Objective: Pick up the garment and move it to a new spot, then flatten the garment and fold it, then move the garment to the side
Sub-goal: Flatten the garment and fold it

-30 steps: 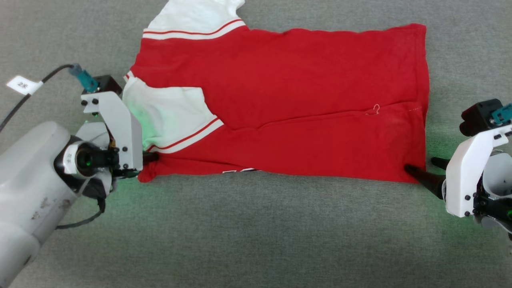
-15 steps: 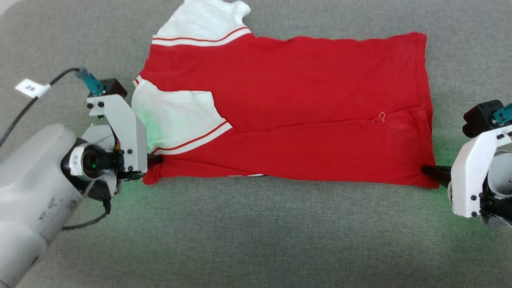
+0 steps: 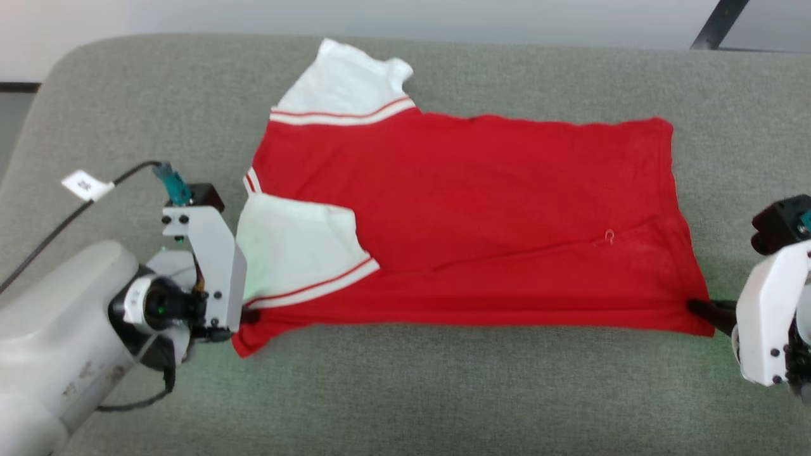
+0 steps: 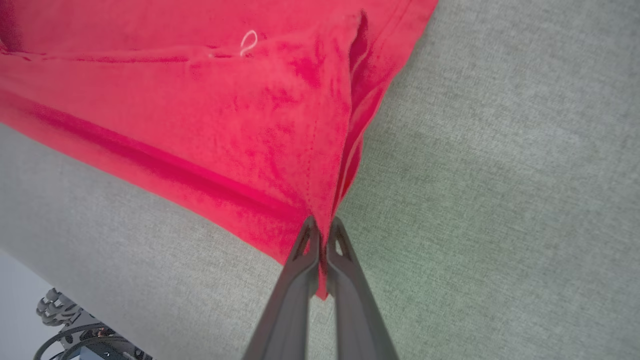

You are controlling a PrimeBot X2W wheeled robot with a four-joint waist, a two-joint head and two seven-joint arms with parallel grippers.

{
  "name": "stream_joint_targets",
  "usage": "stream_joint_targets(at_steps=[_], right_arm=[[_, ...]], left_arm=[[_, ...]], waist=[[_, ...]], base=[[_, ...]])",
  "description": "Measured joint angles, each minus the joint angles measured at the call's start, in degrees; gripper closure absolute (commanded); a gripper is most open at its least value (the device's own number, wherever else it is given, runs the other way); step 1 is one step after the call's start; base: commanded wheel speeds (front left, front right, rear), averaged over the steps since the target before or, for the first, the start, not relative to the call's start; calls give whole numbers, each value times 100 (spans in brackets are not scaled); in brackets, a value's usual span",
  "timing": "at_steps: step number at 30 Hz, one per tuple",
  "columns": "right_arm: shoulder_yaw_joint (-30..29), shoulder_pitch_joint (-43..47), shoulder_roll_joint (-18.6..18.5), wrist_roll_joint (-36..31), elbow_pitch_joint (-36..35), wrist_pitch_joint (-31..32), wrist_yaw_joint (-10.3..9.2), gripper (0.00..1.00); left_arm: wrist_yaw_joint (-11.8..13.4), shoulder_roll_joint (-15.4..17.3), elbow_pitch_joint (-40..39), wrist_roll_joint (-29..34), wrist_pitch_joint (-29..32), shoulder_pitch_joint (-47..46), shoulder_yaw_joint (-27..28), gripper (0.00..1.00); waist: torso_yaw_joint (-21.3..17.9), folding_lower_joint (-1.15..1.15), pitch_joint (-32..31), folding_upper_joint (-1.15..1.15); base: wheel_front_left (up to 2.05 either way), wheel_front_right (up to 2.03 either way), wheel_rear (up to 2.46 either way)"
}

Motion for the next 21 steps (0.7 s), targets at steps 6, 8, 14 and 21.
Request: stream_joint_targets(at_steps=[6,8,14,21], right_arm=[[-240,520,-8,-1,-452,201,0,100],[-310,682,52,-40,-568,215,-1,100],[-240,989,303,-107,-647,62,-1,72],[-73,986,344,-142,-550,-167,-1,0]], left_arm=[[176,192,-477,14,40,231,-79,100],[220,244,-593,14,7,321,-97,100],[298,221,-656,46,-166,497,-135,53],[308,74,-497,177,-247,497,-192,0]], waist=[[58,0,-152,0],[62,0,-178,0],[4,0,-170,0],[-72,0,-190,0]], base=[[0,0,0],[0,0,0],[0,0,0],[0,0,0]])
